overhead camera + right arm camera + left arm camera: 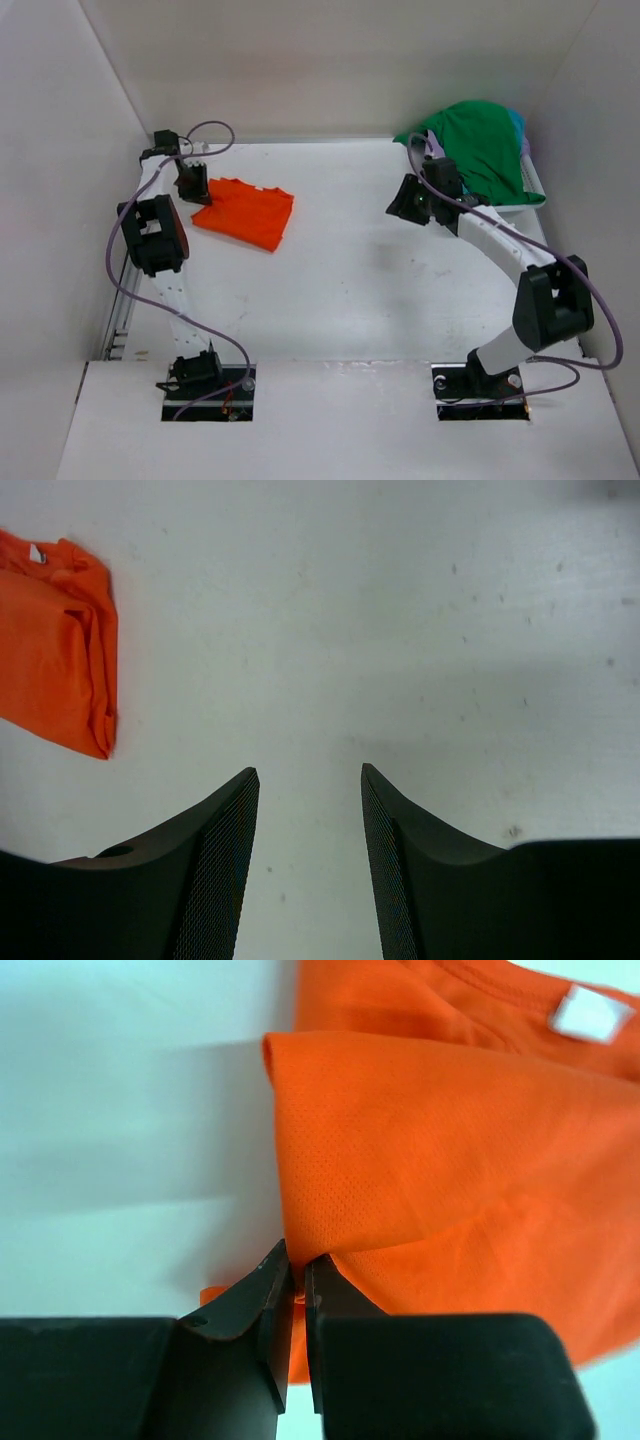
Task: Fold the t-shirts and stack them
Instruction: Put the neatly folded tshirt into the corner of the board with the left arm
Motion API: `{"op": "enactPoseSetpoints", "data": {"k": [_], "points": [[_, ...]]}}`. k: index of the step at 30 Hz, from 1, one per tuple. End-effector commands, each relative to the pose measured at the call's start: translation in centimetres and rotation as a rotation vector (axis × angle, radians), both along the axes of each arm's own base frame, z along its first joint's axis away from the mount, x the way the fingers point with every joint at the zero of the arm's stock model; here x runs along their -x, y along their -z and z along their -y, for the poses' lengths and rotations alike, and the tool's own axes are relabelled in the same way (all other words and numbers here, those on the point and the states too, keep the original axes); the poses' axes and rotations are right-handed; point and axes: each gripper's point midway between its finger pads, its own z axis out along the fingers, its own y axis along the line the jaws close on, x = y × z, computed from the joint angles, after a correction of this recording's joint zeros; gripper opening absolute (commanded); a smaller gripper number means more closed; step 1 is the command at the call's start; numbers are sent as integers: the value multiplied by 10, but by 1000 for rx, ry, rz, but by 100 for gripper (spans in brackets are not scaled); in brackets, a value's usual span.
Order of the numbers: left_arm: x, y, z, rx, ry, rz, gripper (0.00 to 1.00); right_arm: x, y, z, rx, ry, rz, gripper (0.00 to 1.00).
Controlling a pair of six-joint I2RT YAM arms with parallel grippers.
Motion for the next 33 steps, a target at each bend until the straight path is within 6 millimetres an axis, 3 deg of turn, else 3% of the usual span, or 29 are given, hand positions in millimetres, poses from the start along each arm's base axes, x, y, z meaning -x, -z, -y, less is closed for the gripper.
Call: {"op": "enactPoseSetpoints", "data": {"k": [1,6,12,21,26,29,33], "points": [[-49,-13,-60,-41,-128,98,0,-36,-39,-6,-13,16,97,50],[-110,-18,-126,-130,-254,251,0,-53,-35,-15,34,21,35,50],[-160,-24,-162,-273,-296,444,2,-58,-36,-23,104,12,-18,50],[-189,-38,-200,-368,-345,610,6,-53,-38,-32,161,5,-53,49],[-186,-36,-206,-368,-355,603,10,-54,-66,-25,168,28,8,50],[-178,-35,-206,-378,-355,582,24,-62,-95,0,202,82,66,54],[-168,-60,-215,-408,-396,593,51,-82,-123,70,307,229,108,62]]}}
